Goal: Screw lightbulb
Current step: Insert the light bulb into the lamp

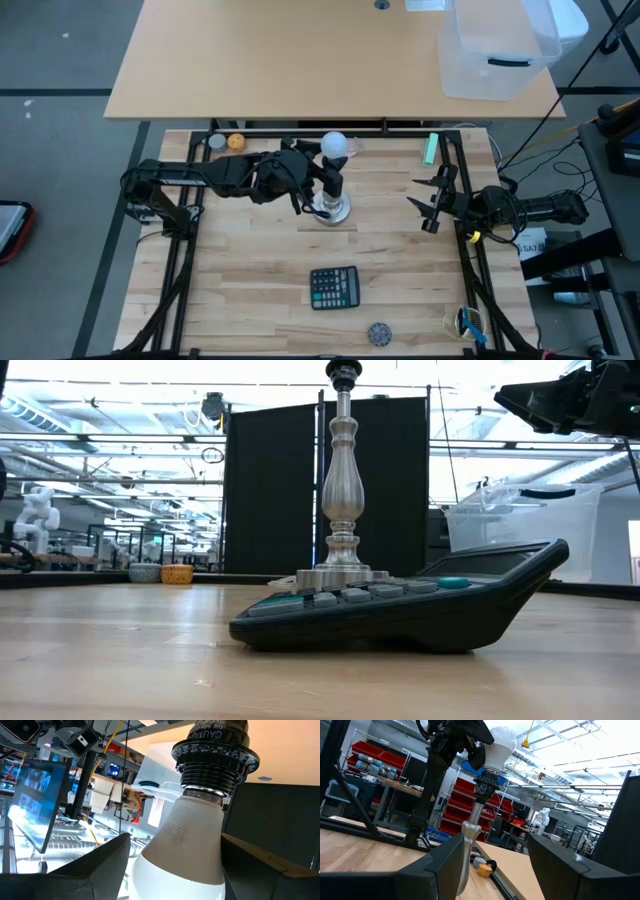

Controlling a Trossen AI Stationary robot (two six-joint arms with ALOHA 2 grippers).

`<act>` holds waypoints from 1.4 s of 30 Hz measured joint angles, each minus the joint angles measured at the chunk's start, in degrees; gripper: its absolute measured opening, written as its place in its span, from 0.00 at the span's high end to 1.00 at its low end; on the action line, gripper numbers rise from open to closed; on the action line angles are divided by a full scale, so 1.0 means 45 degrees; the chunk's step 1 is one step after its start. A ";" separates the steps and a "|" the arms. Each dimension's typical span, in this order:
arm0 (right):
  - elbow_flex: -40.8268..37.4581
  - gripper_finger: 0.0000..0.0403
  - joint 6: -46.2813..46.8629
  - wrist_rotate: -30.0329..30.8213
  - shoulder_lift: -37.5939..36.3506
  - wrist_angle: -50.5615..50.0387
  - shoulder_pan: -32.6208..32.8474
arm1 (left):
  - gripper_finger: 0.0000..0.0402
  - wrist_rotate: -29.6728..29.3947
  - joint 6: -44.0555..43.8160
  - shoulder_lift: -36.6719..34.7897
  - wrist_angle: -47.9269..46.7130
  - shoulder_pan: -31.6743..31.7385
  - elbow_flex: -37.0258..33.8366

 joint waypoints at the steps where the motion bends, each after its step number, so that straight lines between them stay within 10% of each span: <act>1: 0.0000 0.47 0.0000 0.0000 0.0002 -0.0002 0.0002 | 0.25 -0.0003 0.0000 0.0000 0.0012 0.0000 0.0000; 42: 0.0000 0.47 0.0000 0.0001 0.0002 0.0000 -0.0001 | 0.25 -0.0801 -0.1073 0.0005 -0.0339 -0.0272 0.0000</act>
